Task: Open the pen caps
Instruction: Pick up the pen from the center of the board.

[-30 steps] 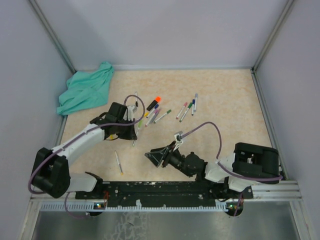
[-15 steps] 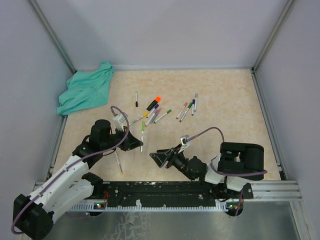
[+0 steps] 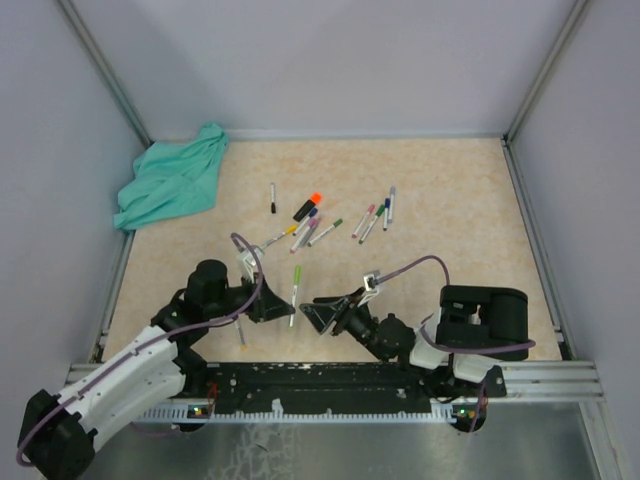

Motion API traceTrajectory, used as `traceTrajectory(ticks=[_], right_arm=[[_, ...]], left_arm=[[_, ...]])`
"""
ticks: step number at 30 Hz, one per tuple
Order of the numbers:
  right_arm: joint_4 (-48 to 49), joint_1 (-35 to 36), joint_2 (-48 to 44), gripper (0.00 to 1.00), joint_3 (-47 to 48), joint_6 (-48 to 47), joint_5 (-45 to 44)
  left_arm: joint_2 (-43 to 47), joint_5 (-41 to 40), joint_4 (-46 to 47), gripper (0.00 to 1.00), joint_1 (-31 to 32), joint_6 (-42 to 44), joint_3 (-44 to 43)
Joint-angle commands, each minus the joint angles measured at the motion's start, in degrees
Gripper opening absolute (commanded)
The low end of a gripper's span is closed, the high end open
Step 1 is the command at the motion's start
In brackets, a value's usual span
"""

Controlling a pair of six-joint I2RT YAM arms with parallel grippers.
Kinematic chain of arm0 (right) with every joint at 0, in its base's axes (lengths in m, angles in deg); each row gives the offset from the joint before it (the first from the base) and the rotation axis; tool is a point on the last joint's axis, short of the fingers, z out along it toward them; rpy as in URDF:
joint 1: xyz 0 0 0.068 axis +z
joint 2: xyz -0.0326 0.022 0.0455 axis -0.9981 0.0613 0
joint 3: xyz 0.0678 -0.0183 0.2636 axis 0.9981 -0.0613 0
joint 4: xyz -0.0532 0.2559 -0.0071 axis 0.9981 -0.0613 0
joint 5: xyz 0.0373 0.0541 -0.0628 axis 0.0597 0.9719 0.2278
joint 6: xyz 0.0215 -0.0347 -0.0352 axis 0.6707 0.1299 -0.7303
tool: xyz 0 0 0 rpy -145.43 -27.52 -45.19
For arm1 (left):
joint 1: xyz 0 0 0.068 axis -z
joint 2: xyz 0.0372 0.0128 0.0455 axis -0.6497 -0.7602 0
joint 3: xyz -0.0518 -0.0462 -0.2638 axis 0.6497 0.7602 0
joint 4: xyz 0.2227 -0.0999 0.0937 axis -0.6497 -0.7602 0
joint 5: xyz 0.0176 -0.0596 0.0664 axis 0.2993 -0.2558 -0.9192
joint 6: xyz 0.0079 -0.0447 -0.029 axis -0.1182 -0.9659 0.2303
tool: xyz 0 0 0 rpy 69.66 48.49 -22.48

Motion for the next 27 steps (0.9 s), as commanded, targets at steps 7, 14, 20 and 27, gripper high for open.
traceTrajectory(ticks=[7, 14, 20, 27], right_arm=[[9.36, 0.39, 0.39, 0.6, 1.96, 0.58, -3.47], [9.36, 0.35, 0.79, 0.45, 2.12, 0.9, -3.3], [9.35, 0.43, 0.78, 0.38, 2.43, 0.55, -2.47], [9.36, 0.35, 0.95, 0.33, 2.62, 0.32, -1.96]], left_arm=[[-2.76, -2.85, 7.98, 0.0, 8.91, -2.21, 0.89], [-5.66, -6.21, 10.23, 0.0, 14.04, -2.48, 0.08], [-5.64, -9.38, 9.8, 0.0, 14.67, -2.86, -0.72], [-3.66, -13.94, 8.6, 0.0, 14.64, -4.05, -1.88]])
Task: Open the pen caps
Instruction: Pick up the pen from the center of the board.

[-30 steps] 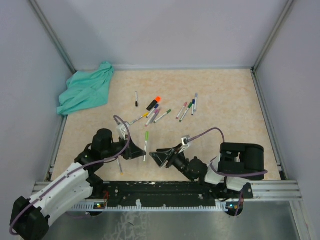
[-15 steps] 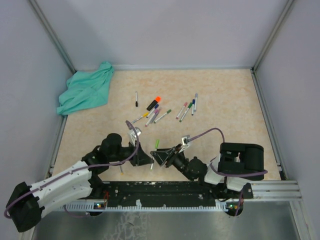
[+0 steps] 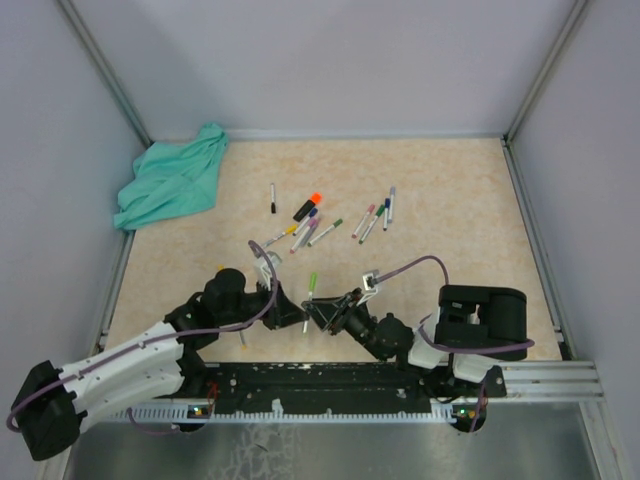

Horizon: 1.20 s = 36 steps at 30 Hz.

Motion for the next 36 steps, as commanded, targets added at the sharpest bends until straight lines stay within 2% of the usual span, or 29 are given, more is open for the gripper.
traceTrajectory(ticks=[1, 11, 14, 19, 26, 31, 32, 33, 34, 36], right_arm=[[9.36, 0.35, 0.67, 0.32, 1.97, -0.85, -1.55], [9.25, -0.16, 1.68, 0.22, 3.3, -0.8, 1.49], [9.32, -0.34, 1.79, 0.17, 3.44, -0.69, 2.14], [9.36, -0.6, 1.67, 0.0, 3.3, -0.69, 2.72], [9.35, -0.67, 0.2, 0.0, 1.48, -0.62, 1.17], [9.34, -1.46, -0.09, 0.0, 1.1, -0.51, 4.78], [9.35, -1.72, -0.18, 0.0, 0.96, -0.47, 5.64], [9.2, -1.97, -0.23, 0.0, 0.95, -0.43, 6.53], [9.01, -2.09, -0.29, 0.0, 0.98, -0.5, 7.01], [8.14, -2.15, -0.37, 0.0, 1.48, -0.51, 7.83]], left_arm=[[2.04, -3.64, 0.79, 0.0, 0.34, -1.04, -2.11], [3.56, -2.97, 0.92, 0.0, 0.36, -1.86, -2.46], [4.3, -3.16, 1.07, 0.0, 0.4, -1.72, -2.44], [4.71, -1.63, 1.1, 0.05, 0.38, -0.9, -2.07], [11.31, -0.38, 1.07, 0.43, 0.4, 2.15, 0.29], [19.98, -7.29, -1.48, 0.75, 0.4, 2.49, 1.16], [21.7, -9.18, -2.43, 0.87, 0.35, 2.28, 0.98], [23.21, -11.1, -3.18, 0.94, 0.3, 2.26, 0.72], [24.51, -13.0, -3.95, 0.99, 0.33, 2.24, 0.35], [25.85, -16.77, -5.49, 0.99, 0.31, 1.7, -1.21]])
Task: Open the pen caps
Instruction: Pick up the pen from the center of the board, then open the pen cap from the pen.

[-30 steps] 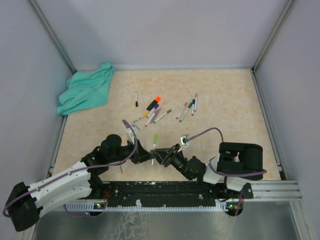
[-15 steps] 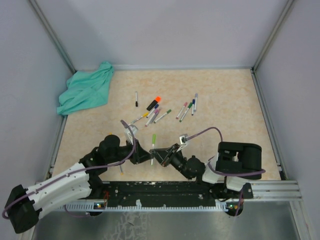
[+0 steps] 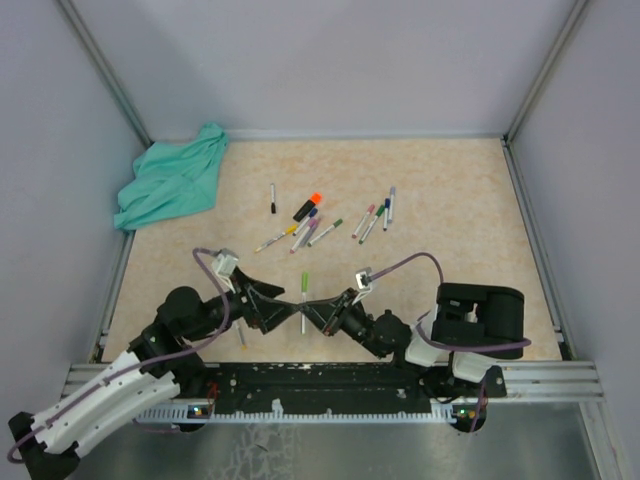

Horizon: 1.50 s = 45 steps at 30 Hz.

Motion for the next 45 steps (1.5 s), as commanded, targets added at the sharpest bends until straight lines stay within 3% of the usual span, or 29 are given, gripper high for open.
traceTrajectory(ticks=[1, 9, 15, 27, 30, 34, 37, 41, 45], right_arm=[[7.25, -0.66, -1.6, 0.0, 0.44, -0.92, 2.31], [3.58, -0.68, -2.9, 0.0, 1.31, -1.17, 2.74], [4.15, -0.8, -2.79, 0.0, 1.1, -0.99, 2.45], [3.42, -0.91, -2.95, 0.0, 1.22, -0.81, 2.63], [1.89, -0.91, -3.5, 0.0, 1.55, -1.1, 2.88], [-1.31, -0.93, -4.73, 0.0, 2.63, -1.91, 3.74], [-1.66, -0.93, -5.02, 0.03, 3.1, -2.82, 4.87], [1.46, -0.93, -4.34, 0.22, 2.5, -3.73, 6.1], [-1.09, -0.93, -4.11, 0.24, 5.17, -4.43, 9.45]], left_arm=[[2.37, -10.73, -3.36, 0.99, 0.13, 0.07, -3.04], [-13.39, -16.93, -14.39, 0.99, 0.17, -1.86, -15.61], [-21.29, -14.48, -14.22, 0.87, 0.3, -2.34, -18.31], [-27.67, -8.54, -10.94, 0.49, 0.93, -1.49, -19.26], [-28.69, -7.18, -10.53, 0.34, 1.01, -1.06, -19.21], [-28.84, -6.46, -9.29, 0.01, 0.99, -0.32, -18.63], [-28.04, -6.0, -6.31, 0.0, 0.99, 0.38, -17.51], [-26.44, -2.97, -0.61, 0.0, 0.88, 0.39, -15.48], [-26.17, -0.37, 2.23, 0.0, 0.93, 0.16, -15.11]])
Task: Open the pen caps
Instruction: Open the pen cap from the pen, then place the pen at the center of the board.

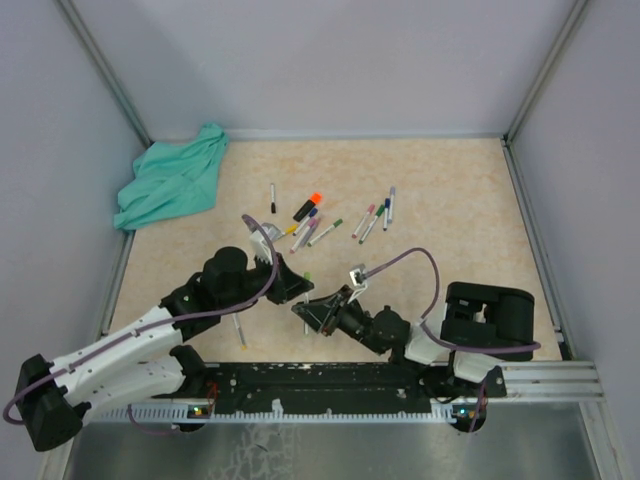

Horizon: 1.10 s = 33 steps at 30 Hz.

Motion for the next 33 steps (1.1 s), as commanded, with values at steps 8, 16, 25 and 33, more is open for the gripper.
traceTrajectory(ticks=[8, 16, 25, 33], right_arm=[[-2.19, 0.34, -1.99, 0.0, 5.95, 1.37, 6.67], [-7.92, 4.0, -0.08, 0.0, 10.38, 3.07, 7.43], [-29.2, 4.81, 0.88, 0.0, 18.72, 0.32, 6.66], [-72.57, 7.2, 6.16, 0.0, 40.19, -6.02, -7.61]], left_arm=[[2.78, -1.18, 3.52, 0.0, -1.61, 2.61, -3.47], [-2.3, 5.14, 3.13, 0.0, -20.64, 4.12, -16.62], [-2.66, 7.96, -1.86, 0.0, -28.1, 5.39, -19.65], [7.89, -9.53, -22.17, 0.0, -28.05, 17.74, -17.53]])
